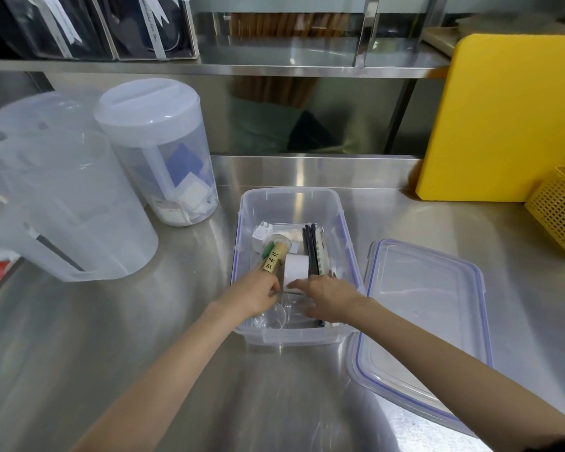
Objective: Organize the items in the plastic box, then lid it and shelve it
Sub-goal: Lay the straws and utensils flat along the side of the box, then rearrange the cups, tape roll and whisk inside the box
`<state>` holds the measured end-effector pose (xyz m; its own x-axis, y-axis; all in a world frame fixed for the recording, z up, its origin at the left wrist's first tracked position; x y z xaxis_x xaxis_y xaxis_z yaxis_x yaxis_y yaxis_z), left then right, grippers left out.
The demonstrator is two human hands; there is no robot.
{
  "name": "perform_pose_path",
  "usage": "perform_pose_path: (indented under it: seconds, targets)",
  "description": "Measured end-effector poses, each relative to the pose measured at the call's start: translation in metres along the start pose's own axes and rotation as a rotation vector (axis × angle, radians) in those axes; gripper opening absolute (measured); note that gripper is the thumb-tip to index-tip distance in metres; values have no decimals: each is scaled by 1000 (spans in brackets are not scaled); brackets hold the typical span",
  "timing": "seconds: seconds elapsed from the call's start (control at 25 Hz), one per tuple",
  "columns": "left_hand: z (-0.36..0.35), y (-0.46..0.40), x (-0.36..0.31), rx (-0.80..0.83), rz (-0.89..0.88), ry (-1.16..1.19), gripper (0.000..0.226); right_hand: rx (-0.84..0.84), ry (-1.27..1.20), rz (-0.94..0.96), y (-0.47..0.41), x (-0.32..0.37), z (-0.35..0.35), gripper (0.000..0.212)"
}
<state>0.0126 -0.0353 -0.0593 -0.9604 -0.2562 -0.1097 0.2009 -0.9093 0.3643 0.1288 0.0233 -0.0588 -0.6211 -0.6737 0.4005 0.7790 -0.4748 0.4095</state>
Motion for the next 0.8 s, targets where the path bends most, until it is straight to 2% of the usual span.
perform_pose_path:
  seconds: [0.12,0.44,0.8]
  targets:
    - [-8,1,0,33,-13,-147,26,7,-22,8,-4,0,-7,60]
    - [-15,-1,-1,23,14,-214,24,46,-42,-20,-10,-2,-16,61]
    - [2,4,1,-33,10,-4,25,-81,-257,-62,5,-8,12,64]
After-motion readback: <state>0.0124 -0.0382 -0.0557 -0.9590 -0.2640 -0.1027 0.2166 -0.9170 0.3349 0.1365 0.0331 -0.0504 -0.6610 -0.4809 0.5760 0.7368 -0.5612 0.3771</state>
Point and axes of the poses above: each hand's wrist, its own y-axis away from the middle knuckle, its own z-axis out of the back of the hand, x = y × z, the point moved 4 cm from there along -y, towards the middle knuckle, and after that the axes turned 14 degrees about -y, right-handed, at the moved point
